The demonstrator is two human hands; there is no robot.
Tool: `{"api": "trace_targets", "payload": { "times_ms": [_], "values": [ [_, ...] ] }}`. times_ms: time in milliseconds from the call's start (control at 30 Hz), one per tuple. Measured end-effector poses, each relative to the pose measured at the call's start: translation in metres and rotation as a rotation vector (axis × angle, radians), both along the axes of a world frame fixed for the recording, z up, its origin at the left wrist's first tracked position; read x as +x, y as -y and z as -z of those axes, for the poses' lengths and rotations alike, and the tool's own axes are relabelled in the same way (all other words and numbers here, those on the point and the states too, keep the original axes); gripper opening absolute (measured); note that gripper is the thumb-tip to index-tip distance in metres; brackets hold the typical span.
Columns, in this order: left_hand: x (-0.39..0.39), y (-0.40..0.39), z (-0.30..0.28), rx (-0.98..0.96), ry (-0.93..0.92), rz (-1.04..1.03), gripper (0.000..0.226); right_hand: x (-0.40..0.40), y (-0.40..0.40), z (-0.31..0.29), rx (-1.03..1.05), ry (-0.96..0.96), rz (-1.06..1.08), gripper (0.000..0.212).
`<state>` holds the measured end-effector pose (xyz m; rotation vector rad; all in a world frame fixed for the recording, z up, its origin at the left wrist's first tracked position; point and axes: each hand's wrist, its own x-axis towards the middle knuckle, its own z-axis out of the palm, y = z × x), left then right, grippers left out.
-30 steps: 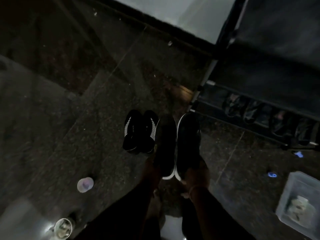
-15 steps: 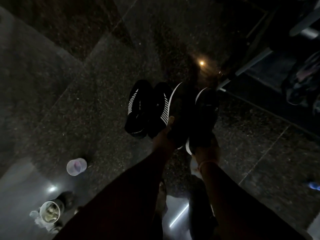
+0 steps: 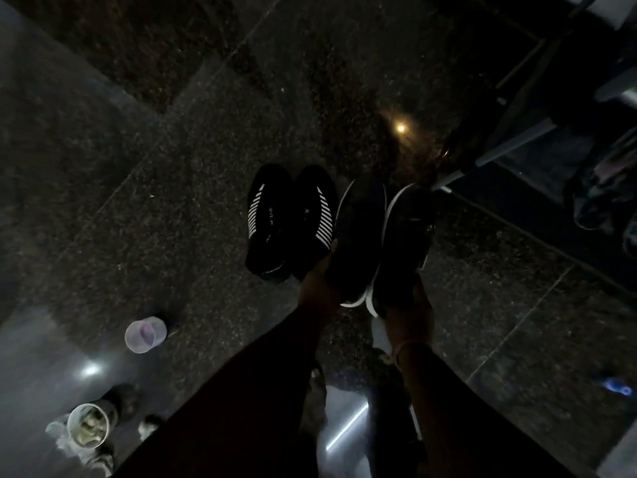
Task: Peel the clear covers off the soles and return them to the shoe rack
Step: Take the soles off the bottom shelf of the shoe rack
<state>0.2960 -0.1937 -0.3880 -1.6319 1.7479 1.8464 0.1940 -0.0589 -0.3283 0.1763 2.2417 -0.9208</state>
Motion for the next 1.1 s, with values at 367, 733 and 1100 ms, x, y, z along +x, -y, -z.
{"api": "trace_targets", "payload": {
  "times_ms": [367,733,1100],
  "values": [
    [-0.019,0.046,-0.077,-0.031,0.075,-0.222,0.044,-0.016,0.093,-0.007,-0.167,0.168,-0.142,0.082],
    [-0.052,0.040,-0.144,-0.309,0.281,0.210,0.038,-0.007,0.078,-0.070,-0.119,0.136,-0.225,0.057],
    [-0.099,0.004,-0.235,-0.371,0.172,0.304,0.035,-0.046,0.054,-0.168,-0.138,-0.093,-0.216,0.042]
  ]
}}
